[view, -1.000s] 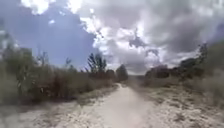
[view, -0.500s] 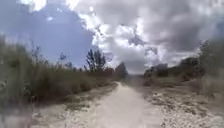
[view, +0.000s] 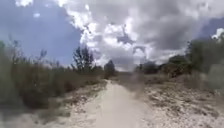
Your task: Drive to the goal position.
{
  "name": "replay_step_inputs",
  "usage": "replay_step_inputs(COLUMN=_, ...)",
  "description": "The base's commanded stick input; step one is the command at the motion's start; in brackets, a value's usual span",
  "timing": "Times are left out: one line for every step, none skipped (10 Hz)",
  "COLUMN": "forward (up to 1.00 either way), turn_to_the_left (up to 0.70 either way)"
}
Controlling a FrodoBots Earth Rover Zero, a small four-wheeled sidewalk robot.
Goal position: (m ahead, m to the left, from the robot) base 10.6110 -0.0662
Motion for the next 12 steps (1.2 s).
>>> replay_step_inputs(forward=0.85, turn_to_the_left=0.0)
replay_step_inputs(forward=0.85, turn_to_the_left=0.0)
replay_step_inputs(forward=0.85, turn_to_the_left=0.0)
replay_step_inputs(forward=0.85, turn_to_the_left=0.0)
replay_step_inputs(forward=0.85, turn_to_the_left=0.0)
replay_step_inputs(forward=0.85, turn_to_the_left=0.0)
replay_step_inputs(forward=0.85, turn_to_the_left=0.0)
replay_step_inputs(forward=0.85, turn_to_the_left=0.0)
replay_step_inputs(forward=0.85, turn_to_the_left=0.0)
replay_step_inputs(forward=0.85, turn_to_the_left=0.0)
replay_step_inputs(forward=0.85, turn_to_the_left=0.0)
replay_step_inputs(forward=0.85, turn_to_the_left=0.0)
